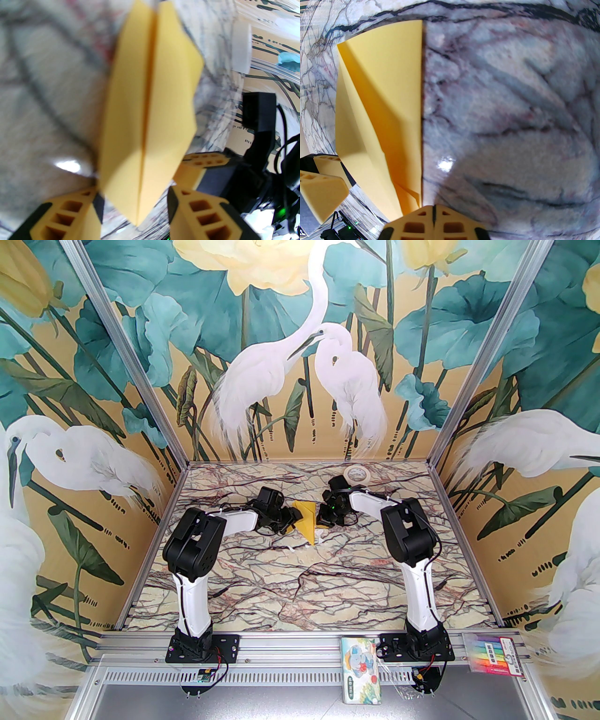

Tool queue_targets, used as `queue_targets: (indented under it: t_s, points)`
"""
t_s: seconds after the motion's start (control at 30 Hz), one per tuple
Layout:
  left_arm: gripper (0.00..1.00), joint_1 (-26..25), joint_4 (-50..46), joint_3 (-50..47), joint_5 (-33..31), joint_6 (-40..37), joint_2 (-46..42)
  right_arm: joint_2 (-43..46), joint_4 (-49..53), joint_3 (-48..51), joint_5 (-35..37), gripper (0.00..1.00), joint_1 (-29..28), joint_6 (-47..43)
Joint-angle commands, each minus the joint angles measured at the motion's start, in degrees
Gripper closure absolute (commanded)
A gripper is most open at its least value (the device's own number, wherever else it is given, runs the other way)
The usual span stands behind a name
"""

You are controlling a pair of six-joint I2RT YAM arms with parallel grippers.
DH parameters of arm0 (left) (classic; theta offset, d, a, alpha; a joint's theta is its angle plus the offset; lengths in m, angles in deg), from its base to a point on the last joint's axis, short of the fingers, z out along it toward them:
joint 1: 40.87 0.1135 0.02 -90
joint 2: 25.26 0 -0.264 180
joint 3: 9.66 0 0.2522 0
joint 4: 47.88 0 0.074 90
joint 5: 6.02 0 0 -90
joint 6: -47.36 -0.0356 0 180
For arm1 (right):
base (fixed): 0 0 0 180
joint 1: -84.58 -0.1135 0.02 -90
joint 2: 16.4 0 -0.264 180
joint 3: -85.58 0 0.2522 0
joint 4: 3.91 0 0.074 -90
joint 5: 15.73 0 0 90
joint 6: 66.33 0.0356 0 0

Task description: Fold a paper plane with a square sheet of paper (fold left side to right side)

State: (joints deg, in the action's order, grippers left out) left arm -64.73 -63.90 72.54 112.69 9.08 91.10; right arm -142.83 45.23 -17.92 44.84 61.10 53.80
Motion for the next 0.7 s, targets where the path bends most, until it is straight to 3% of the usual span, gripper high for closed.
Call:
queue_targets:
  t_s: [0.0, 0.37, 0.57, 0.67]
  points:
    - [0.52, -0.9, 3.9, 1.1, 2.2, 0.4, 2.6, -1.8, -0.5, 1.8, 0.3, 0.97, -0.6, -0.3]
    - [0.66, -2.2, 9.0, 5.1, 4.3, 0.3, 8.6, -1.3, -1.8, 3.4, -0.7, 0.97, -0.6, 0.3]
    - [0.92, -2.3, 8.5, 5.1, 2.8, -0.9, 7.4, 1.9, -3.6, 5.4, 0.5, 0.97, 0.0, 1.1]
    - [0.94, -2.3, 2.4, 5.9, -0.6, -4.3, 3.8, 5.6, -5.4, 7.8, 2.6, 0.94, 0.7, 2.3]
